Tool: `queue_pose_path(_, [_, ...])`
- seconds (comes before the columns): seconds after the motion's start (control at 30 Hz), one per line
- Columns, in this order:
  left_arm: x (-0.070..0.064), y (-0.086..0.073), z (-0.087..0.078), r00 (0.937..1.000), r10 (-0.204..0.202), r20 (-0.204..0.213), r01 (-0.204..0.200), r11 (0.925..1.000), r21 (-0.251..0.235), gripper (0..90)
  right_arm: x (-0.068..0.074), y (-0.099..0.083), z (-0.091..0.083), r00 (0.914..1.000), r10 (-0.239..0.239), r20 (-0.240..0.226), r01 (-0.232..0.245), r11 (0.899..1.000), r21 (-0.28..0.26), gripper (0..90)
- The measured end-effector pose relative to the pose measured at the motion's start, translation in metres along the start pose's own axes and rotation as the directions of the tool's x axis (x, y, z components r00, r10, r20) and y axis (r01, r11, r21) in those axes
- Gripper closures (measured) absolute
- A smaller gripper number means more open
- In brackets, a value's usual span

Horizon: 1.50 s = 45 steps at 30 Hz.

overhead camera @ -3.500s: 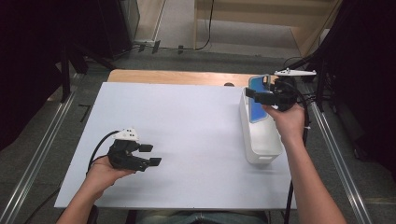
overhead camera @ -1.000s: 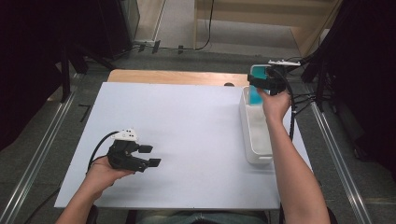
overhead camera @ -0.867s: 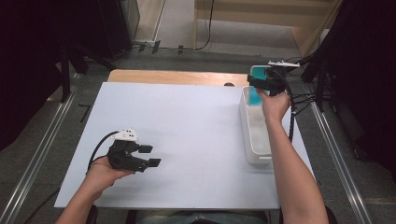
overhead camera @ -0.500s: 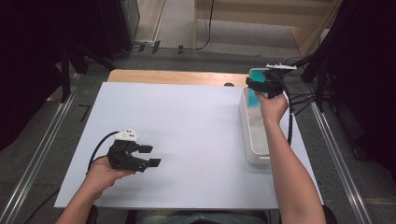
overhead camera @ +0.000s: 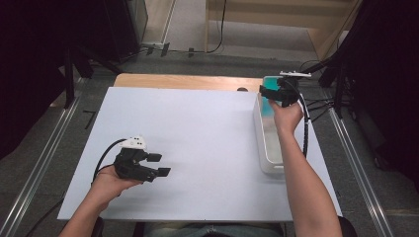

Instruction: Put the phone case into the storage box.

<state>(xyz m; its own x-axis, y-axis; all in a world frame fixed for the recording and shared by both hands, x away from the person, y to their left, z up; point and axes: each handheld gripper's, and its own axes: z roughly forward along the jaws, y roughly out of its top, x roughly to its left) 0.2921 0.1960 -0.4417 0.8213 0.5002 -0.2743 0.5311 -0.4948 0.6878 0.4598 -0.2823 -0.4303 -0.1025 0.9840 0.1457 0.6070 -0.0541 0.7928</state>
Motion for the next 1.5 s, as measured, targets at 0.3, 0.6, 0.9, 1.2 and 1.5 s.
queue_pose_path(0.3, [-0.0001, 0.0000, 0.0000, 1.0000, -0.001, 0.000, 0.001, 1.0000, -0.002, 32.3, 0.0011, -0.0045, 0.0027, 0.9999, -0.004, 0.010, 0.004, 1.000, 0.008, 15.4])
queue_pose_path(0.6, [0.0002, 0.0000, -0.0009, 1.0000, -0.001, -0.005, 0.001, 1.0000, 0.001, 32.3, 0.0028, -0.0067, 0.0036, 0.9997, -0.008, 0.024, 0.007, 1.000, 0.023, 15.2])
queue_pose_path(0.9, [0.0002, 0.0000, -0.0006, 1.0000, 0.001, -0.004, -0.001, 1.0000, -0.001, 32.3, 0.0036, -0.0086, 0.0048, 0.9997, -0.005, 0.023, 0.004, 0.999, 0.039, 15.1])
queue_pose_path(1.2, [-0.0002, 0.0002, -0.0008, 1.0000, 0.002, -0.003, -0.002, 1.0000, 0.002, 32.3, 0.0048, -0.0099, 0.0080, 0.9993, -0.010, 0.035, 0.007, 0.998, 0.070, 14.5])
queue_pose_path(1.5, [-0.0011, 0.0005, -0.0008, 1.0000, 0.007, 0.001, -0.007, 1.0000, 0.000, 32.3, 0.0032, -0.0075, 0.0043, 0.9994, -0.006, 0.033, 0.005, 0.999, 0.040, 8.8])
